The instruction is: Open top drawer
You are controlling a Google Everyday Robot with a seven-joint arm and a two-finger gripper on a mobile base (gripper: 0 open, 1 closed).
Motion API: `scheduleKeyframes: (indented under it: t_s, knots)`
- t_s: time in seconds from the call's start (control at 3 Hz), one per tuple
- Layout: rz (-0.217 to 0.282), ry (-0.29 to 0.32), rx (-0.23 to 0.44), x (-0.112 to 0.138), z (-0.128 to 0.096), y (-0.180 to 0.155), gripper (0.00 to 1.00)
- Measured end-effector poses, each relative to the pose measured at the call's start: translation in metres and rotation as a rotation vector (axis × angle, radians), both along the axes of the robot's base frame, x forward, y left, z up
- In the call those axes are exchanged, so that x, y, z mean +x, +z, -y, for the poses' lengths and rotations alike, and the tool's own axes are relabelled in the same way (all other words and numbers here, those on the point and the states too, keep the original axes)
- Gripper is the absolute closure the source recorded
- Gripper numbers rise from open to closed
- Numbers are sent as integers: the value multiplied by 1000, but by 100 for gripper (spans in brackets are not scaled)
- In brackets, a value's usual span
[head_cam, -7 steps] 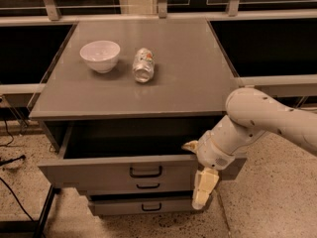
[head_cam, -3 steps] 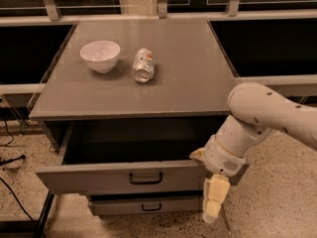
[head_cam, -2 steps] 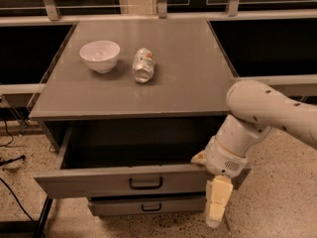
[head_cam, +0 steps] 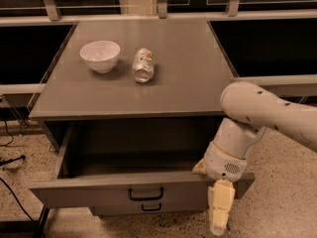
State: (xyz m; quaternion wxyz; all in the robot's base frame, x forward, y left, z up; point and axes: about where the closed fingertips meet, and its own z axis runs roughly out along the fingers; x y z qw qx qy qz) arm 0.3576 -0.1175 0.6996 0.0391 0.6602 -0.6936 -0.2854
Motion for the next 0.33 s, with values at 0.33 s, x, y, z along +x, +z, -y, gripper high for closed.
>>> scheduleKeyframes:
  t_s: [0.33]
  knots:
    - [0, 0, 0, 0, 0, 0, 0]
